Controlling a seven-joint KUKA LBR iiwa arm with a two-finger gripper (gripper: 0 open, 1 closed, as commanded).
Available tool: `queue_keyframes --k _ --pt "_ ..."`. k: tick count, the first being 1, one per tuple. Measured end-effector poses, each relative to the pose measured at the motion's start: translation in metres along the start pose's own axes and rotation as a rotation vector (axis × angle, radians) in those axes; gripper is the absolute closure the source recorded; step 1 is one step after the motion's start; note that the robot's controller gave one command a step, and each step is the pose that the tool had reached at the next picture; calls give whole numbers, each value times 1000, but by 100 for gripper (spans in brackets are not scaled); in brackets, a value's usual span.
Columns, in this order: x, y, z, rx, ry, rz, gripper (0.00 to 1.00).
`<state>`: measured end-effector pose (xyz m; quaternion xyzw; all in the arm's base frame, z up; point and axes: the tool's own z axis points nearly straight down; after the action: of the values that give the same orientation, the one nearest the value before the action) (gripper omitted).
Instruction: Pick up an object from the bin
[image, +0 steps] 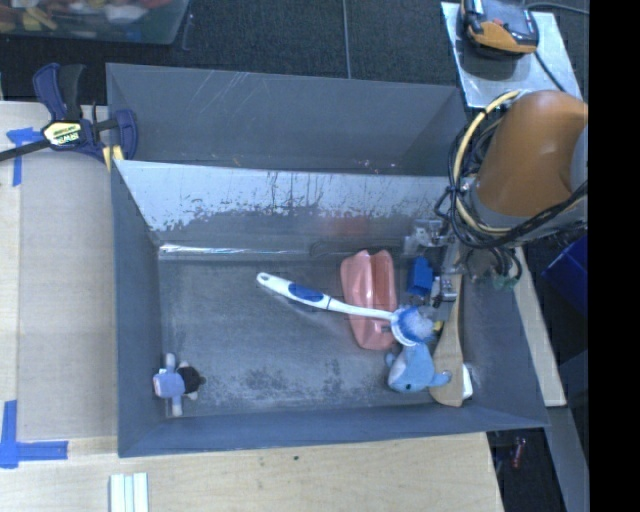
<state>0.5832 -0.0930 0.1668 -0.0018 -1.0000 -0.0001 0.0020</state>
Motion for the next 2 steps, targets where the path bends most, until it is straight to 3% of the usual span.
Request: queue_keyframes --k 1,2 --pt "-2 1 -5 1 -8 -4 0" --pt "54 -57 88 -2 -15 -198 0"
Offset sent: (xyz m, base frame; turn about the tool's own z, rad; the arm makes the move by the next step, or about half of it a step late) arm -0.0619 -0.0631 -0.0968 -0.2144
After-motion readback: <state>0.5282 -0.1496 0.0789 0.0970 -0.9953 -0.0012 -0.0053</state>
